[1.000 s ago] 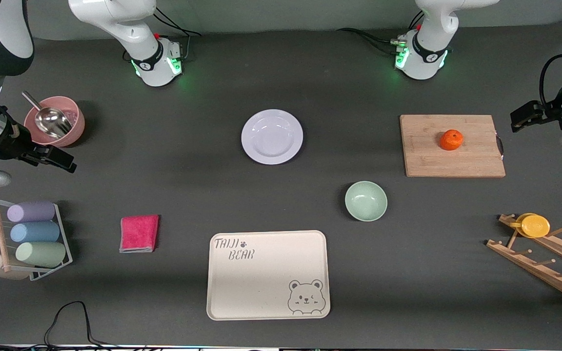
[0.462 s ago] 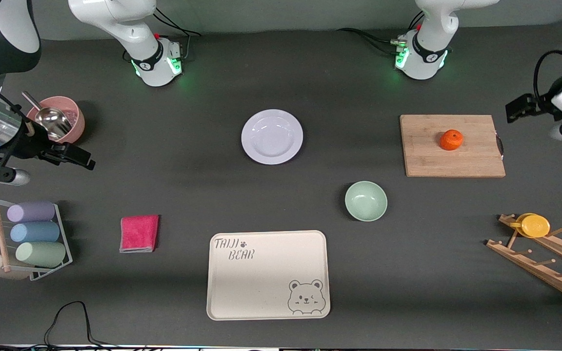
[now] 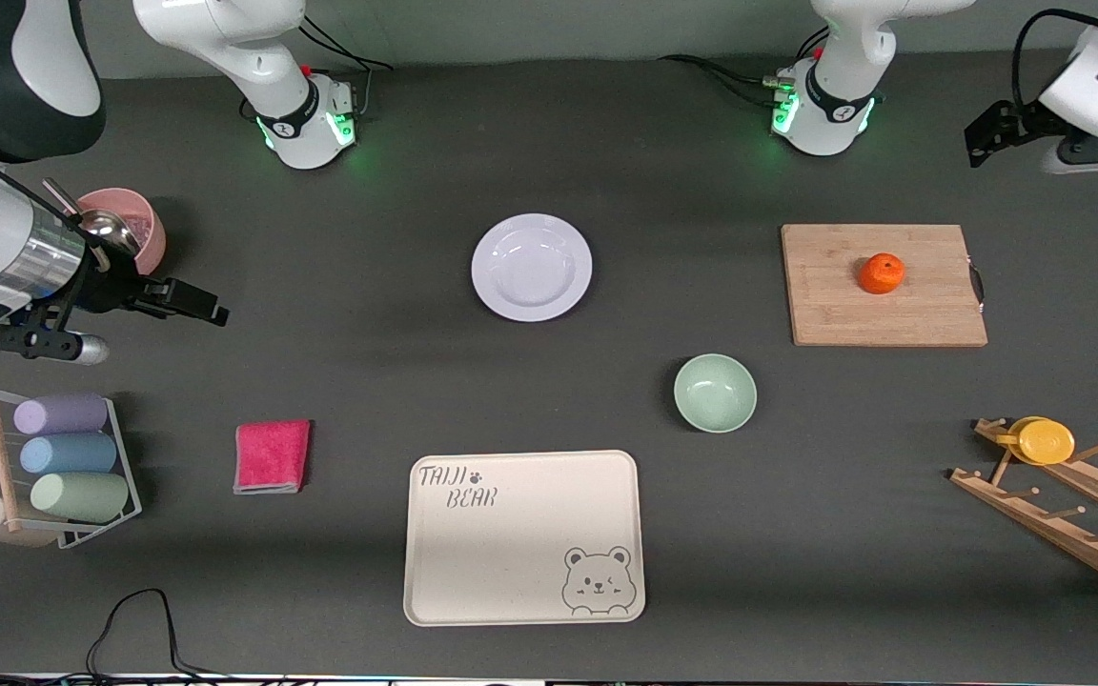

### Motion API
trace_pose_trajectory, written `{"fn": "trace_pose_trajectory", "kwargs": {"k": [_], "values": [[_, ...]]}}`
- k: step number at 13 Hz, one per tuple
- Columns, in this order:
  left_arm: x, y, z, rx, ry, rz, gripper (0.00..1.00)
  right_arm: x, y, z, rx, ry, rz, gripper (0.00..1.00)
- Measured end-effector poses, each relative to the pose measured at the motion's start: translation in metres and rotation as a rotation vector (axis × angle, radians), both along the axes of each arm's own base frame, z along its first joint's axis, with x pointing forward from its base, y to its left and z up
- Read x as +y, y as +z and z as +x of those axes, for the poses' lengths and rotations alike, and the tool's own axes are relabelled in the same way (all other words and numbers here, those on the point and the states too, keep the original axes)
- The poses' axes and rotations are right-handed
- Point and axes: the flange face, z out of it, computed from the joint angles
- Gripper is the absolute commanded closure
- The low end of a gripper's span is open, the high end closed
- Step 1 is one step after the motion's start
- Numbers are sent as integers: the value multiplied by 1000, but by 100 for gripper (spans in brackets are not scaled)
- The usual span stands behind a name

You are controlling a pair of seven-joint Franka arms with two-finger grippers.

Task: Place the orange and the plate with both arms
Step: 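Move the left gripper over the orange while the right gripper reaches toward the plate, then lower the left gripper and grasp the orange on the cutting board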

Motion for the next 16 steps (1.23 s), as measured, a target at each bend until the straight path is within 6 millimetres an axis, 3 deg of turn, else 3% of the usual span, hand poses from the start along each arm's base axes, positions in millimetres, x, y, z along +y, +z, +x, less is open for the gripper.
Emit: {"fn": "trace_pose_trajectory", "kwargs": {"k": [2, 4, 8, 10, 16], "values": [[4, -34, -14, 0, 1, -4, 0, 1, -11, -1, -1, -32, 61, 0], [15, -71, -15, -22, 11, -19, 0, 10, -24, -7, -18, -63, 121, 0], [25, -157, -29, -49, 20, -31, 0, 31, -45, -26, -54, -74, 204, 0], [29, -199, -43, -27, 27, -37, 0, 31, -55, -34, -67, -58, 266, 0], [29, -238, -35, 7, 22, -44, 0, 27, -64, -36, -94, -79, 332, 0]]}}
